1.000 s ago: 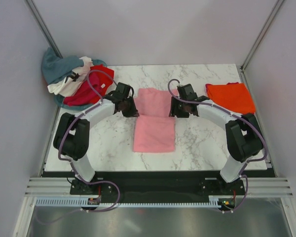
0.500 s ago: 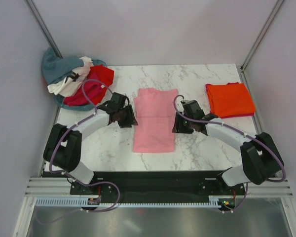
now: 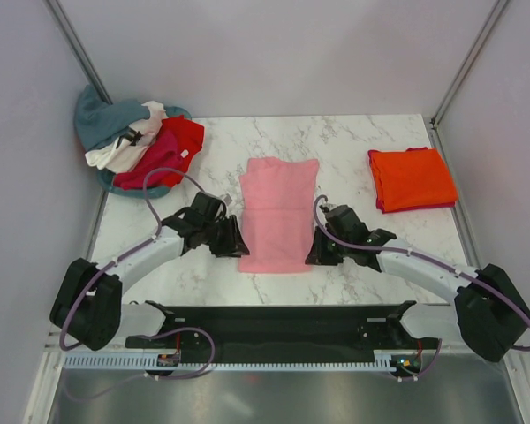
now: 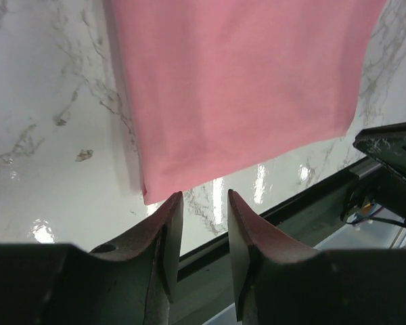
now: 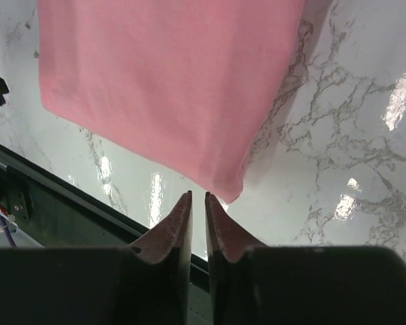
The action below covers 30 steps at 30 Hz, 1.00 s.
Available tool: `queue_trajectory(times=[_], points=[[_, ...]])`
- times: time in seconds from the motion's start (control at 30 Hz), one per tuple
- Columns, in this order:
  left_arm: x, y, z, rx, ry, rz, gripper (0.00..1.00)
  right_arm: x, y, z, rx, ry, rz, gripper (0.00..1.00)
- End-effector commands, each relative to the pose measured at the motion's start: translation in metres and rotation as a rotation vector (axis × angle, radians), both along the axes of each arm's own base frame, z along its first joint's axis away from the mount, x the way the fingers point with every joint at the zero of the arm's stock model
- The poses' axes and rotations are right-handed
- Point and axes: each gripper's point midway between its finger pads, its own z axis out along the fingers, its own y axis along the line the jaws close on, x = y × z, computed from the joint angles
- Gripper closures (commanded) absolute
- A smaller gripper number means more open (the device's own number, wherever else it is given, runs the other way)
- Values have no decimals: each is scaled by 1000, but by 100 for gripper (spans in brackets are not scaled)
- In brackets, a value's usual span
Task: Fold and stack the t-shirts
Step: Fold the tshirt
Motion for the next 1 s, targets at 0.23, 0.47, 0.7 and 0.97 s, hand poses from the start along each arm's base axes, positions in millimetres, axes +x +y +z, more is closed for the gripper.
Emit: queue_trajectory(times=[0.23, 0.47, 0.7, 0.97], points=[[-15, -8, -39, 6, 97, -19, 65, 10, -4, -43, -99, 45, -38, 92], [-24, 3, -50, 45, 99, -11, 65, 0, -18, -52, -143, 54, -50, 83], [-23, 3, -24, 19, 9, -8, 55, -2, -17, -34, -97, 13, -40, 53], [-31, 8, -30, 54, 38, -13, 50, -7, -16, -48, -111, 37, -16, 55]])
